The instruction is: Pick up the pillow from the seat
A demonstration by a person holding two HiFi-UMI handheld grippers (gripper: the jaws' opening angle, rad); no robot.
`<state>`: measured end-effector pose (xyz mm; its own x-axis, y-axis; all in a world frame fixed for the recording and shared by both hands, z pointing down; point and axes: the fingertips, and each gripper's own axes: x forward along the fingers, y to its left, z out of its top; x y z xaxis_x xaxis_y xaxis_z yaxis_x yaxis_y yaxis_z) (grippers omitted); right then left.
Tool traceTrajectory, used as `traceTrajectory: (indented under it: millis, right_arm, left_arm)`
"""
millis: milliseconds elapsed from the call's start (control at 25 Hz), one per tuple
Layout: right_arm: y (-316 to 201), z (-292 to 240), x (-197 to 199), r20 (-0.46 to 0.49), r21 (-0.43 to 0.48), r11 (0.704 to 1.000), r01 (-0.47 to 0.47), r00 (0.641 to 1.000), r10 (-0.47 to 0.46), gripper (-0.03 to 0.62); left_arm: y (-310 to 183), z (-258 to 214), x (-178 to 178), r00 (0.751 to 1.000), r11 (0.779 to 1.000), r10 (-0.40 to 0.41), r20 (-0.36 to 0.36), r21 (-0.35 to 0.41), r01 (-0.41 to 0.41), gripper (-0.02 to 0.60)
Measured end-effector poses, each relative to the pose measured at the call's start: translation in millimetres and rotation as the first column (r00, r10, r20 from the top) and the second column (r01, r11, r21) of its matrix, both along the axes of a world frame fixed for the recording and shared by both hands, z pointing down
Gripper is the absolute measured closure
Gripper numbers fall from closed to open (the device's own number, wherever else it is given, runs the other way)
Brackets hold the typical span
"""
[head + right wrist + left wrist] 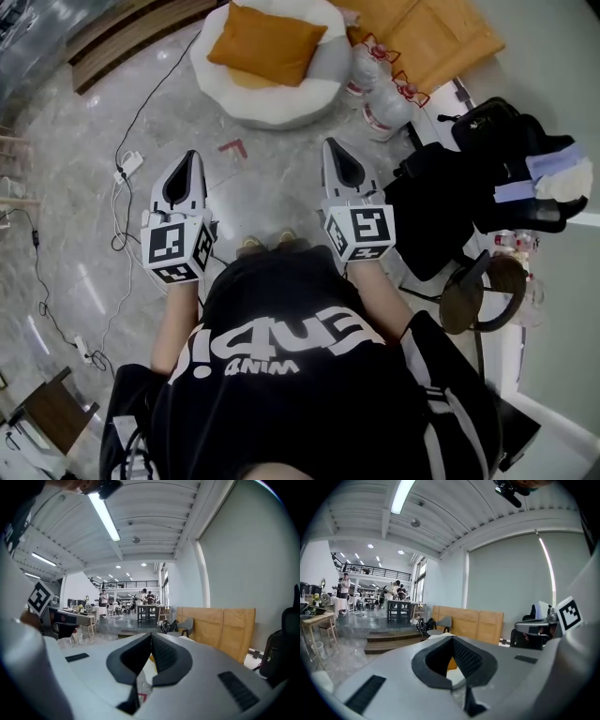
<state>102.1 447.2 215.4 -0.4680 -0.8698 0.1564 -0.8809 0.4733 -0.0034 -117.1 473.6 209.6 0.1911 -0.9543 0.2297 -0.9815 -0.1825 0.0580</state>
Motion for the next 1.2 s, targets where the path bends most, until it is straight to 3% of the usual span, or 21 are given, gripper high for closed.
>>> traceTrajectory:
  millis: [560,1200]
  right_arm:
    - [10,14,15,0.002,0.011,0.994,-0.110,0.994,0.110,0.571]
    - [-59,18,6,0.048,-0.011,0.995,-0.098,0.994,0.098,0.571]
  left_arm:
    - [-5,21,-5,0.997,0.997,0.079,0.006,-0.022,-0.079,0.574]
    - [-75,25,-5,0.994,0.994,0.106,0.023,-0.031,-0.106,0.574]
